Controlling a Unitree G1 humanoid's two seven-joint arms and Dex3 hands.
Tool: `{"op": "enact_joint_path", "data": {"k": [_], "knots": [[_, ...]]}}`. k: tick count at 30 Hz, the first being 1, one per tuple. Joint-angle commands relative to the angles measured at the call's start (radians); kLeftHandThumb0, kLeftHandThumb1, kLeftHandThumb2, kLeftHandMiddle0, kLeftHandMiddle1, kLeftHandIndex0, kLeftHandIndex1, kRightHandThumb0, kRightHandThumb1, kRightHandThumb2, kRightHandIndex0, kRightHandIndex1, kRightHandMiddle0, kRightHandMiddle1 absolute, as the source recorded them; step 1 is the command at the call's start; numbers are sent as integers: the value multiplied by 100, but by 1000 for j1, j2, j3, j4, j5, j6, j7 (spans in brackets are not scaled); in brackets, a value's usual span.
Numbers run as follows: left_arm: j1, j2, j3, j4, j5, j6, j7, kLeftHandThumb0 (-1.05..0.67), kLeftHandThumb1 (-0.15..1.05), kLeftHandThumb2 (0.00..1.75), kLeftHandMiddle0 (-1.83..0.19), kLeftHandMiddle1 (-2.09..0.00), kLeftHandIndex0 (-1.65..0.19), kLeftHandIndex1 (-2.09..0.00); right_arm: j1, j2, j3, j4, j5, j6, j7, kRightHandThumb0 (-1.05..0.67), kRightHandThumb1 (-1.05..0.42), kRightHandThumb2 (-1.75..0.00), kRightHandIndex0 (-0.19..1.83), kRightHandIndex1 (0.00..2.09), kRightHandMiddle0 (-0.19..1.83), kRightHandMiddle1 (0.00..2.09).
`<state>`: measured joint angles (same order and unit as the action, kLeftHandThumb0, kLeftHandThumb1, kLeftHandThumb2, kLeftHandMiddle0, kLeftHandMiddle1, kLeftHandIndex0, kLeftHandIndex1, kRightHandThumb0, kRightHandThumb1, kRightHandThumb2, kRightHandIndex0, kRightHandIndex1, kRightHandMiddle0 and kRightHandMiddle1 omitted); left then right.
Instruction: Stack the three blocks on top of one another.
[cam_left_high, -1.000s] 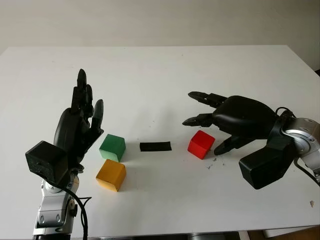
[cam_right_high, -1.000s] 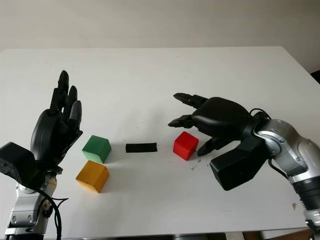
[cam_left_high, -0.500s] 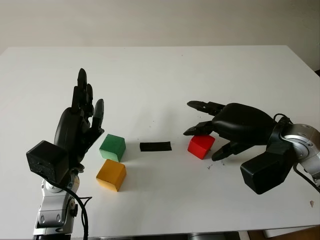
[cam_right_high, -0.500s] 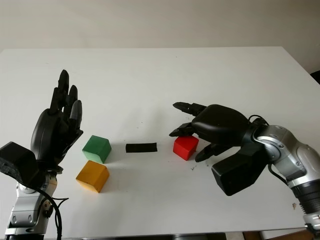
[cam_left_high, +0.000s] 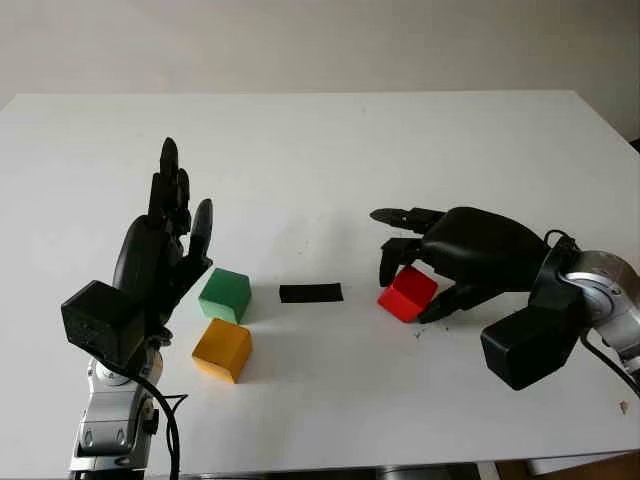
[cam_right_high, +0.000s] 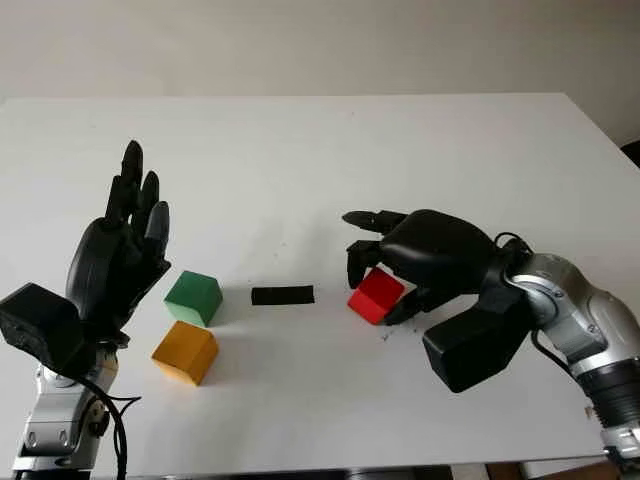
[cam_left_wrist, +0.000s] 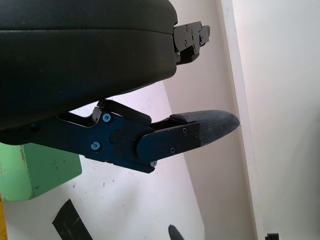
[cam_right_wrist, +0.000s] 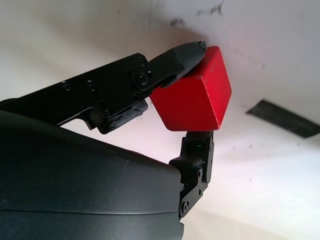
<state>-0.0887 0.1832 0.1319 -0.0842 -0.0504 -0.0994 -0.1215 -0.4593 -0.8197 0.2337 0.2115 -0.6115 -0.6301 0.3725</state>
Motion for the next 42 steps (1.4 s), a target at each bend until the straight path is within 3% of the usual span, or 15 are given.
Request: {"op": "enact_joint_path", "data": {"k": [1, 9, 15, 25, 33, 42], "knots": [[2, -5, -4, -9, -1, -9, 4, -66, 105, 60, 16, -5, 18, -5, -47, 7, -23, -10, 0, 23, -11, -39, -93, -5, 24, 8, 45, 128], [4, -24, -15, -18, 0, -4, 11, -65, 105, 60, 16, -5, 18, -5, -141, 50, -27, -25, 57, 115, 31, -38, -93, -6, 27, 8, 48, 121], [9, -33, -23, -14, 13, -16, 21, -67, 105, 60, 17, -5, 19, -5, -172, 151, -10, -126, 165, 369, 197, -37, -95, -6, 23, 5, 43, 124], [19, -45, -34, -26, 25, -13, 40, -70, 105, 59, 15, -6, 18, -5, -187, 330, 67, -202, 137, 639, 242, -41, -94, -5, 27, 7, 37, 149], [29, -57, -42, -40, 22, 1, 51, -68, 105, 59, 15, -6, 18, -6, -184, 381, 123, -180, 95, 709, 250, -43, -93, -5, 29, 7, 38, 159], [35, -60, -51, -42, 24, -4, 56, -69, 105, 59, 16, -5, 19, -5, -182, 348, 178, -158, 36, 666, 279, -45, -94, -6, 27, 6, 38, 153]]}}
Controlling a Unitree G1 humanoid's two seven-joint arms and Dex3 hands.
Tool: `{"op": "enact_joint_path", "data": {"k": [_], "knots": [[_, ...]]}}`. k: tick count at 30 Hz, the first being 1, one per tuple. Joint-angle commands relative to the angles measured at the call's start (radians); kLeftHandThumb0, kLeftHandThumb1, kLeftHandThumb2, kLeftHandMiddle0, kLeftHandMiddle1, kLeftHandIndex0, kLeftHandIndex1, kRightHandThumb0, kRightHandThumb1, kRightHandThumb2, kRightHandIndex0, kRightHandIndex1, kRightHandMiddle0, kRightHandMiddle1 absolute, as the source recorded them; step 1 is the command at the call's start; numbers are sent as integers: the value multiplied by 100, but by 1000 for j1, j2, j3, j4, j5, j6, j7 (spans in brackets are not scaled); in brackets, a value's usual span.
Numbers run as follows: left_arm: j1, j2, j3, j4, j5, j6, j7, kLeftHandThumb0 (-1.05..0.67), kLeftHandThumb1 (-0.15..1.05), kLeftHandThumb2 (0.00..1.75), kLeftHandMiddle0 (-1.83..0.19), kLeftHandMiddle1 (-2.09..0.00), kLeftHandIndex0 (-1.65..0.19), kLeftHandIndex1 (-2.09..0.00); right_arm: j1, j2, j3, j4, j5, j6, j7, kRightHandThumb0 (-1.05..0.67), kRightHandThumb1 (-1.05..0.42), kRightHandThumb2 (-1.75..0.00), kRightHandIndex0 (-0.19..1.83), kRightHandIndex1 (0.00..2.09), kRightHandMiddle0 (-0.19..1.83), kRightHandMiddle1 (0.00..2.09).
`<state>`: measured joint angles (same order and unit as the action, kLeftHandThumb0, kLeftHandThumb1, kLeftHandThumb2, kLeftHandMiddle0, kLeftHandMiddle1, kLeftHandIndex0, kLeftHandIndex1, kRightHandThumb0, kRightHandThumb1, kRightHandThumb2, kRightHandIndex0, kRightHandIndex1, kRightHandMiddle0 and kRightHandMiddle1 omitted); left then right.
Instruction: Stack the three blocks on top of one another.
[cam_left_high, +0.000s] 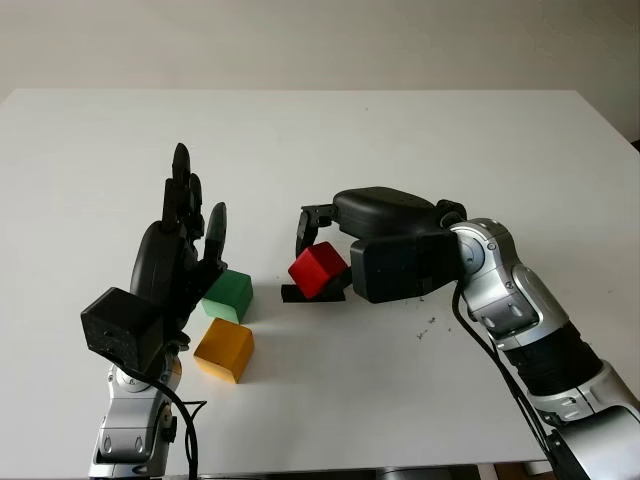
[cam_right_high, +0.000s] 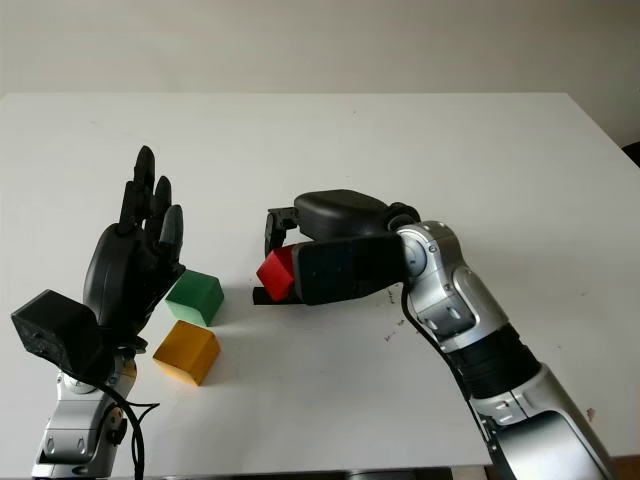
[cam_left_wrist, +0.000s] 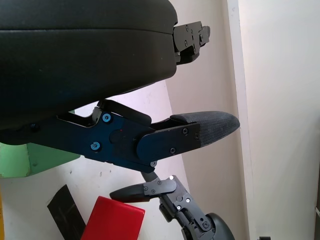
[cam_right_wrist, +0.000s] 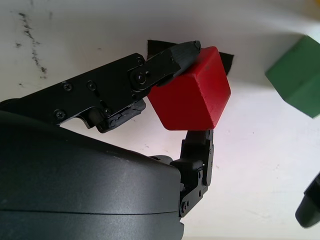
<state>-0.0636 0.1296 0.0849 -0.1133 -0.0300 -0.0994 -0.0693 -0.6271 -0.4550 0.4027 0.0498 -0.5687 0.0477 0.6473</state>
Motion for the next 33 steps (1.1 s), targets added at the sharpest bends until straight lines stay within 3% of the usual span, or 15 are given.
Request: {"op": "enact_joint_path", "data": {"k": [1, 10, 24, 33], "knots": [[11, -7, -4, -14, 5, -3, 4, -69, 105, 59, 16, -5, 19, -5, -16, -21, 14, 4, -16, -13, 13, -46, -95, -6, 27, 6, 38, 153], [17, -14, -8, -16, 3, -7, 5, -68, 105, 60, 16, -5, 18, -5, -20, -28, 39, 28, -57, -36, 33, -48, -95, -5, 29, 6, 37, 156], [29, -30, -17, -25, 8, -11, 16, -68, 105, 59, 14, -6, 16, -6, 4, 5, 48, 110, -79, -117, -78, -47, -96, -6, 28, 5, 39, 145], [32, -34, -18, -24, 16, -12, 23, -68, 105, 59, 15, -5, 17, -5, 8, 41, 40, 105, -38, -68, -66, -45, -97, -6, 25, 4, 34, 149]]}}
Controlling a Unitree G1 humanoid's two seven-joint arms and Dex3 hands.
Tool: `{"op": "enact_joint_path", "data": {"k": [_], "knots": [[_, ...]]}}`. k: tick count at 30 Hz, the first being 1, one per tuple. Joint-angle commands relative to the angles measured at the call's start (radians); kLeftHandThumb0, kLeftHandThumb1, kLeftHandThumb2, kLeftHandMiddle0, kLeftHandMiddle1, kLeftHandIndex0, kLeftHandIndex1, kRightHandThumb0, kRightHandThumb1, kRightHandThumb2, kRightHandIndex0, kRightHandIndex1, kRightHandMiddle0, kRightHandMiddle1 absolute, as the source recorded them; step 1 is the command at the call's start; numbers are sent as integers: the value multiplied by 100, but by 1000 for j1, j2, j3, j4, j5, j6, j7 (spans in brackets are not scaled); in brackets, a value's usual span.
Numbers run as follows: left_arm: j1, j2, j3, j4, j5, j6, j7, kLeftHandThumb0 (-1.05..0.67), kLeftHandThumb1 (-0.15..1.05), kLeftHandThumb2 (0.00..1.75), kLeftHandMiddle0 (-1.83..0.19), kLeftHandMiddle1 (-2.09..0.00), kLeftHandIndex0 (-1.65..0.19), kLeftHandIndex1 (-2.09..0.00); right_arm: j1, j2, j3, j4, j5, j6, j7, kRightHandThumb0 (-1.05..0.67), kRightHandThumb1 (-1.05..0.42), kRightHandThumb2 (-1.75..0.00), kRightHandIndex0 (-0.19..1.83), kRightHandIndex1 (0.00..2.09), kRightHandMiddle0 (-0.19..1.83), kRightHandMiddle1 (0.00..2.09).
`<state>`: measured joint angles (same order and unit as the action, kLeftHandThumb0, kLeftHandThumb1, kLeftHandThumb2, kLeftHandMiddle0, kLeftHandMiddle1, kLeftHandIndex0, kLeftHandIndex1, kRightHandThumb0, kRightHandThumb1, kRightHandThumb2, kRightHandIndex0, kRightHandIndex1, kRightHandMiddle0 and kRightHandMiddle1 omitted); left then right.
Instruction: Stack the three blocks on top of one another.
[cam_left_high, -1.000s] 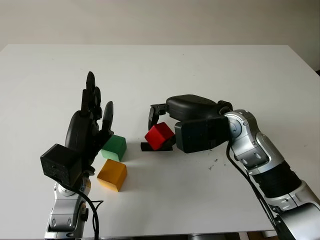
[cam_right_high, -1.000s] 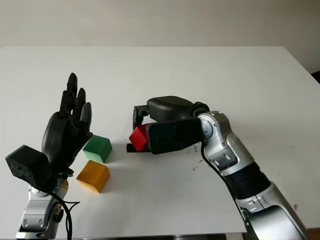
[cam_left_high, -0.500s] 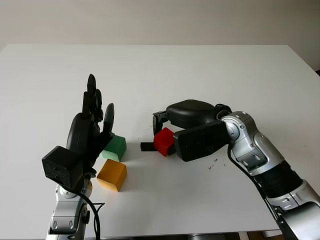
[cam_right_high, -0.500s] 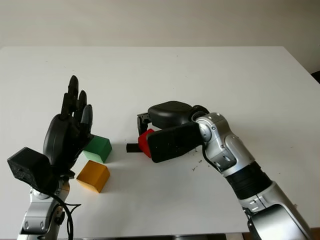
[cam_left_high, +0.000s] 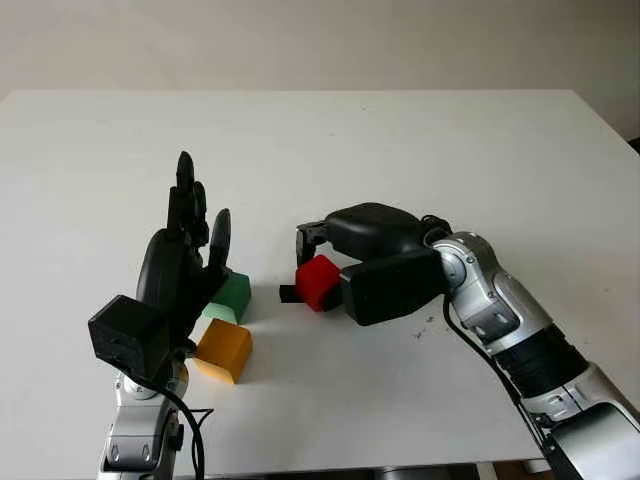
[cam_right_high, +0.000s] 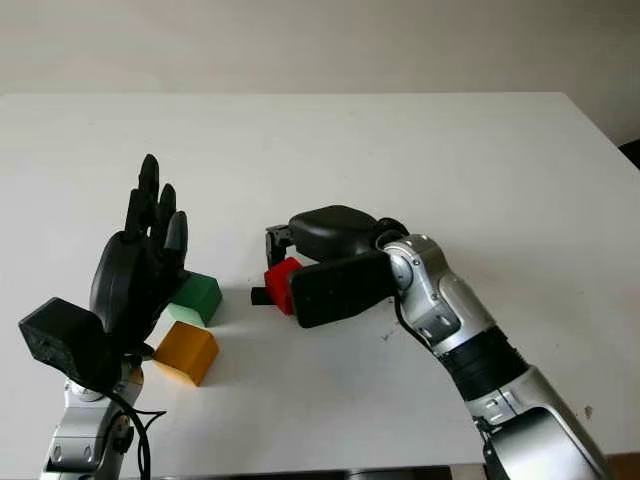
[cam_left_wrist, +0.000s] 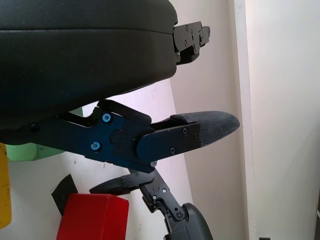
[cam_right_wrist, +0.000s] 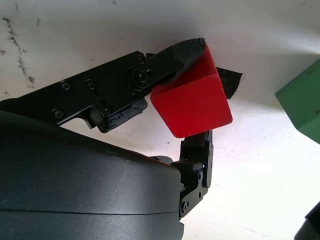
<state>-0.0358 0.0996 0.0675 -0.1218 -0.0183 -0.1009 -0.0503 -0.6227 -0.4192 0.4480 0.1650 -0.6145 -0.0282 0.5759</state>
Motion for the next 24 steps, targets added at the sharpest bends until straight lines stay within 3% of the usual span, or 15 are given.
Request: {"op": "enact_joint_path", "data": {"k": [1, 17, 19, 20, 22, 24], "knots": [[6, -3, -1, -16, 4, -9, 4, -68, 105, 59, 15, -5, 17, -5, 2, 5, -4, -12, 8, 12, 9, -45, -97, -6, 25, 4, 34, 148], [12, -7, -2, -19, 0, -8, 8, -68, 105, 58, 14, -5, 16, -6, 2, -8, 5, -7, 9, 10, 22, -46, -97, -5, 24, 4, 31, 145], [13, -5, -1, -17, 1, -11, 7, -68, 105, 58, 14, -5, 16, -6, 0, -14, 4, -6, 8, 10, 30, -52, -94, -5, 19, 3, 18, 123], [11, -5, 0, -15, -1, -12, 6, -68, 105, 58, 14, -5, 16, -6, -1, -24, 3, -9, 11, 8, 45, -57, -92, -5, 10, 2, 7, 93], [9, -6, 1, -12, -3, -14, 7, -68, 105, 58, 14, -6, 15, -6, 0, -40, 0, -13, 13, -2, 61, -63, -90, -5, -5, 3, 4, 40], [9, -5, 0, -14, -1, -9, 9, -69, 105, 58, 13, -6, 15, -6, -1, -55, 1, -26, 7, -5, 77, -66, -90, -5, -13, 2, -2, 21]]}}
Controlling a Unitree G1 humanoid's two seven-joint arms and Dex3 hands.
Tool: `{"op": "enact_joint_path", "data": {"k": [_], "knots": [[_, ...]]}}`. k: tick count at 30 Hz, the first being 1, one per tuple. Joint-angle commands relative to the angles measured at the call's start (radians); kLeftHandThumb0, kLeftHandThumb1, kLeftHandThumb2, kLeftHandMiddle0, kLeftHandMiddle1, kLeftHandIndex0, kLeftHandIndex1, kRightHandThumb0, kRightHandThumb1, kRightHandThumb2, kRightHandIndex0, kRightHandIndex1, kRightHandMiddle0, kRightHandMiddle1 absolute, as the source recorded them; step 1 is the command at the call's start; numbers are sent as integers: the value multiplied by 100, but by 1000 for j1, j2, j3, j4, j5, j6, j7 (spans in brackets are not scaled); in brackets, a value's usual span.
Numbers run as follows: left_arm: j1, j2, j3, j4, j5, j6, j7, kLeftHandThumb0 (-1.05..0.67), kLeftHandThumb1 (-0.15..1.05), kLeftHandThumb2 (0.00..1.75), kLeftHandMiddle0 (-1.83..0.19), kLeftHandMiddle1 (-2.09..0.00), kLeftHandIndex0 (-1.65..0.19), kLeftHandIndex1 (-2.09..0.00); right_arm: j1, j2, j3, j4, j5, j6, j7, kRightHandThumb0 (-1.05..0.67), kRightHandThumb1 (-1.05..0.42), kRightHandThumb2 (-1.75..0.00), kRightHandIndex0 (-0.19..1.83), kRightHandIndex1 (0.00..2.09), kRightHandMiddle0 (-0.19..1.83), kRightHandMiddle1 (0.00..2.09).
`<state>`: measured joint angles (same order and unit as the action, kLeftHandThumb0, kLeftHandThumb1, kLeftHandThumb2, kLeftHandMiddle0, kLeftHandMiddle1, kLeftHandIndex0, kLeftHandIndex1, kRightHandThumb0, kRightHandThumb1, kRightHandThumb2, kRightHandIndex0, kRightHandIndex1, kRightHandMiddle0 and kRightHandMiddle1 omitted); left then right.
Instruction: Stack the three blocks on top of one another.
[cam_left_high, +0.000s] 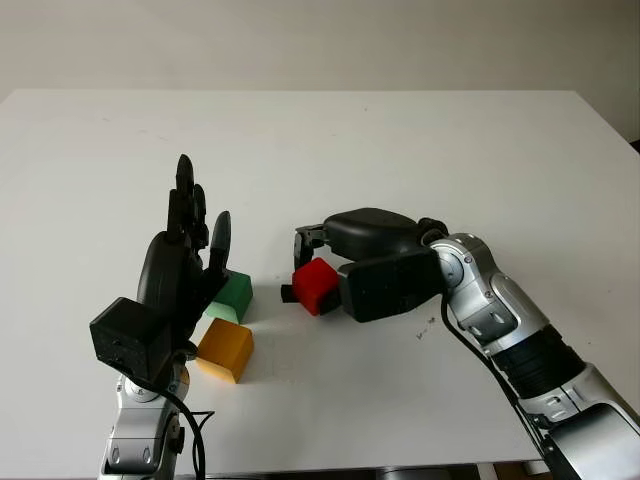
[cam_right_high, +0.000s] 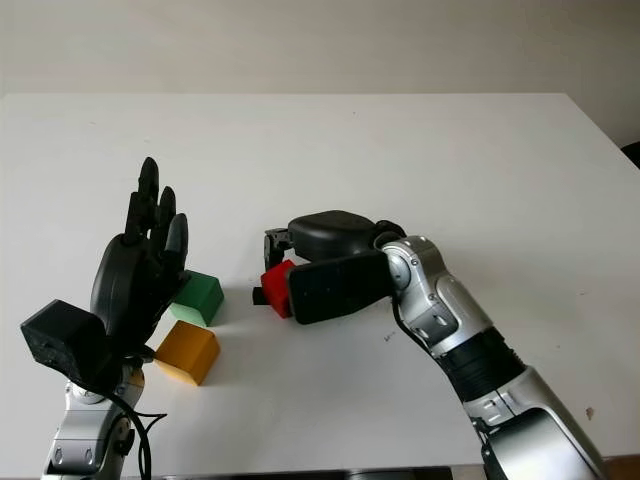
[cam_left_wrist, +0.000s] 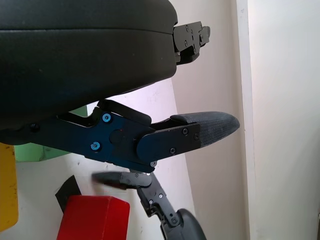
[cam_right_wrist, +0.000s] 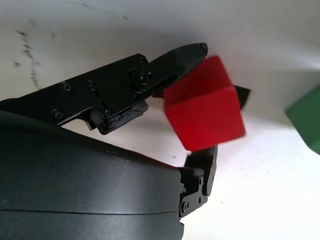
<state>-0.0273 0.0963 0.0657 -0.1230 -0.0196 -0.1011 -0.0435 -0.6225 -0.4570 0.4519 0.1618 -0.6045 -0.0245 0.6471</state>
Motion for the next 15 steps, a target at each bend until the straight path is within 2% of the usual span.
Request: {"op": "enact_joint_path", "data": {"k": [1, 8, 15], "knots": [[0, -2, 2, -15, 2, -6, 3, -69, 105, 58, 13, -6, 15, -6, 0, -25, -4, -27, -7, -18, 4, -68, -89, -5, -17, 1, -6, 15], [-3, 7, 7, -15, -1, 1, -2, -69, 105, 58, 13, -5, 16, -5, 13, -67, -66, -45, 58, -52, 2, -76, -90, -6, -19, 0, -17, 5], [-10, 19, 13, -5, 0, -9, -8, -68, 105, 60, 14, -5, 17, -5, 65, -101, -172, -205, 153, 31, 47, -81, -92, -6, -19, 0, -18, 5]]}}
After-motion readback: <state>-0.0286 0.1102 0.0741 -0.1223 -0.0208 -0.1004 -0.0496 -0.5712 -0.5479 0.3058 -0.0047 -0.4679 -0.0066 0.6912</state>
